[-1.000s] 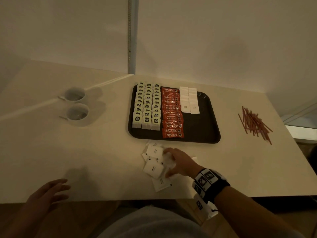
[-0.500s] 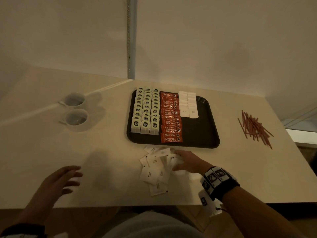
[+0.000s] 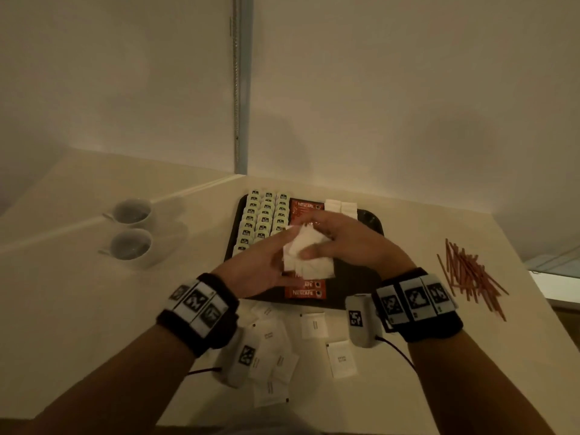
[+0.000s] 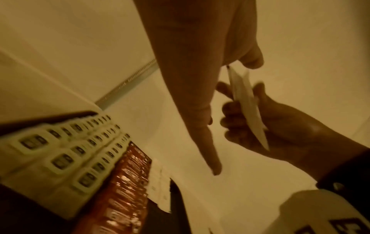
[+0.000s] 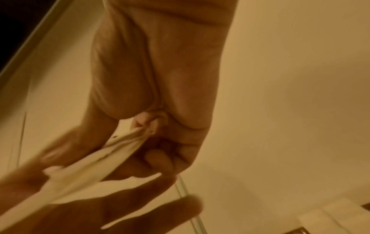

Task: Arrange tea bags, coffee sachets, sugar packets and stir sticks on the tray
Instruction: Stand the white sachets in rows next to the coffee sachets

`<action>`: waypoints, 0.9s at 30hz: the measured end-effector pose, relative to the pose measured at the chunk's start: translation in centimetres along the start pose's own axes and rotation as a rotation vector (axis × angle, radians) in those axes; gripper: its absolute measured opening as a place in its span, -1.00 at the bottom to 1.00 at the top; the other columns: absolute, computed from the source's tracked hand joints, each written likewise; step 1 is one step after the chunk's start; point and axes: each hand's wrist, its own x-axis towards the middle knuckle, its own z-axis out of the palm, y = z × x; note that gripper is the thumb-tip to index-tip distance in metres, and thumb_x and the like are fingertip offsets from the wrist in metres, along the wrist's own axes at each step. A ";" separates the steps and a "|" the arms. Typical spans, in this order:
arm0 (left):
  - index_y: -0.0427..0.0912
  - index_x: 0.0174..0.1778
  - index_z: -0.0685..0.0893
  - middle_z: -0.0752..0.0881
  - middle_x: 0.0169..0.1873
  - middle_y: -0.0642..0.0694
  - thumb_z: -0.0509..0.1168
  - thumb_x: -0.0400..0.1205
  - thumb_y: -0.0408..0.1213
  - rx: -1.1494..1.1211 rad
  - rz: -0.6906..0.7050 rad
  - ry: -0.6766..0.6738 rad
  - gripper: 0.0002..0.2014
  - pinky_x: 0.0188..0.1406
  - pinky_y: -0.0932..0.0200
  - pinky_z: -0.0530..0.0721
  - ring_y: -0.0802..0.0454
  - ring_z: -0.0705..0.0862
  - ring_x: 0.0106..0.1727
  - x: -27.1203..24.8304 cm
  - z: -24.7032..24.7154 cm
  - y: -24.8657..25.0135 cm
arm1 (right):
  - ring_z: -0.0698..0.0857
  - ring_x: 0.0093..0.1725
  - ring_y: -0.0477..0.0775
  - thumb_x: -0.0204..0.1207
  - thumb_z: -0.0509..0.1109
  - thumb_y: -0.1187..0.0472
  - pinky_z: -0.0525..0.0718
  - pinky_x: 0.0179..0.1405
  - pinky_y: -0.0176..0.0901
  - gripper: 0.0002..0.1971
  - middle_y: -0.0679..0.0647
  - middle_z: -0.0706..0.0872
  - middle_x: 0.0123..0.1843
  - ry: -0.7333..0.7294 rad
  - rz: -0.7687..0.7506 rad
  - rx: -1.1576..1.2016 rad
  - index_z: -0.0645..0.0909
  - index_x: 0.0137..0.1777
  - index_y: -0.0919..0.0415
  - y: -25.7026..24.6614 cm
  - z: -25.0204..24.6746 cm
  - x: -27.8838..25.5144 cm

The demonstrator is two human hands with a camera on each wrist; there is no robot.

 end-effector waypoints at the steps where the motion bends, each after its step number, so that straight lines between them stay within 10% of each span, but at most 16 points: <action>1: -0.05 0.41 0.53 0.70 0.19 -0.14 0.26 0.56 0.16 -0.092 -0.019 -0.005 -0.44 0.05 -0.03 0.73 -0.11 0.71 0.16 0.8 1.0 0.6 | 0.72 0.04 -0.13 0.39 0.55 0.26 0.72 0.00 -0.29 -0.59 0.01 0.74 0.11 0.069 -0.040 0.008 0.60 0.24 0.07 -0.3 -0.3 0.6; 7: -0.15 0.20 0.67 0.80 -0.02 -0.21 0.12 0.66 0.13 -0.208 0.019 0.133 -0.54 -0.21 0.05 0.80 -0.11 0.80 -0.09 4.1 2.6 3.2 | 0.65 -0.09 -0.06 0.39 0.56 0.13 0.60 -0.14 -0.27 -0.88 0.04 0.66 -0.12 0.392 -0.106 -0.030 0.68 -0.13 -0.03 0.6 -1.0 3.3; 13: -0.12 0.08 0.64 0.83 -0.28 -0.13 0.05 0.73 0.03 -0.121 0.030 0.193 -0.65 -0.56 0.20 0.72 -0.03 0.81 -0.33 5.7 2.9 4.5 | 0.52 -0.07 -0.29 0.51 0.43 0.10 0.42 -0.10 -0.69 -0.65 0.00 0.51 -0.01 0.530 -0.082 -0.080 0.64 0.30 0.02 2.4 -2.4 4.7; 19: -0.18 0.11 0.61 0.83 -0.21 -0.19 0.18 0.72 -0.20 -0.129 0.069 0.273 -0.82 -0.68 0.30 0.64 -0.12 0.82 -0.28 7.1 1.9 4.7 | 0.68 -0.09 -0.18 0.69 0.15 0.04 0.64 -0.16 -0.35 -0.70 -0.09 0.72 -0.01 0.606 -0.023 0.424 0.68 0.19 0.07 4.1 -2.5 4.2; 27: -0.11 0.20 0.61 0.77 -0.01 -0.15 0.26 0.67 -0.28 -0.024 0.126 0.383 -0.81 -0.61 0.27 0.62 -0.02 0.75 -0.12 8.7 0.6 3.7 | 0.74 -0.01 0.03 0.55 0.36 0.32 0.73 -0.19 -0.26 -0.84 0.12 0.66 -0.03 0.590 -0.049 0.466 0.60 0.10 0.15 5.8 -1.9 4.1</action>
